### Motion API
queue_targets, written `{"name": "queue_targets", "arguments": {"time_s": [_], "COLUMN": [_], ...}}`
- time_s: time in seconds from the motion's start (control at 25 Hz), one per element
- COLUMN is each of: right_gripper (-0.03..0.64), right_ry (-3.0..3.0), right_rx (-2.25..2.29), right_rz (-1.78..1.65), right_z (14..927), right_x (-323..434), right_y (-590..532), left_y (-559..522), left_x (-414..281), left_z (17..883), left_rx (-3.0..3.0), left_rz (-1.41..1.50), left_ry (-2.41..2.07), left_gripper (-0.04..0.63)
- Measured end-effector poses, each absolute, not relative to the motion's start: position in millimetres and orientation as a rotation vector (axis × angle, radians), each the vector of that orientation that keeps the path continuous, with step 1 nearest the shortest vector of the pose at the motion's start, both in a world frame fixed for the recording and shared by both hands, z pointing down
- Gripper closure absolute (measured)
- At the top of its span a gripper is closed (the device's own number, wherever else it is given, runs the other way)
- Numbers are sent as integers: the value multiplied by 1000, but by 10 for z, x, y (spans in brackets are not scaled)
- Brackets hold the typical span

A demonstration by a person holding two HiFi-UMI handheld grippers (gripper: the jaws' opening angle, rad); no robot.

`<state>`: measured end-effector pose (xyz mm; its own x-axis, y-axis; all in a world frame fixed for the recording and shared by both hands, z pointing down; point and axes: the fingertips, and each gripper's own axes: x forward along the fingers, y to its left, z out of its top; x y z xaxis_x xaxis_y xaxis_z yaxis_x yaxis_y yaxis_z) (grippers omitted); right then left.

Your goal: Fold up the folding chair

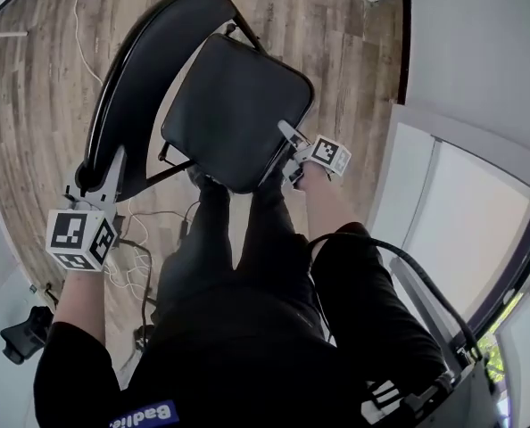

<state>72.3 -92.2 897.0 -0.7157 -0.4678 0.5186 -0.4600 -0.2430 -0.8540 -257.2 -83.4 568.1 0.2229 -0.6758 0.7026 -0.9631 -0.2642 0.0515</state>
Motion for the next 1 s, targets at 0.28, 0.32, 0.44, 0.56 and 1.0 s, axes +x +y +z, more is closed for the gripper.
{"name": "queue_targets", "arguments": {"time_s": [0.28,0.32,0.44,0.56,1.0], "right_gripper": [331,331,332,332,334], "right_ry": [1950,1954,1971,1969,2005], "right_rx": [-1198,-1197,-1181,-1178,-1165], "right_rz": [-2177,-2176,-2175,-2178,-2188], "right_z": [8680,8632,8487,8343,7835], "right_x": [575,557,467,376,49], "right_y": [-921,-929,-974,-999,-1087], "left_y": [-751,-741,-739,-740,-548], "left_x": [-2510,-2505,-2511,-2516,-2211], "left_z": [5547,5527,5458,5389,5194], "left_rx": [2016,2014,2012,2013,2041], "left_rz": [827,830,841,850,889], "left_ry": [-1517,-1520,-1526,-1520,-1382], "left_gripper": [477,477,477,480,529]}}
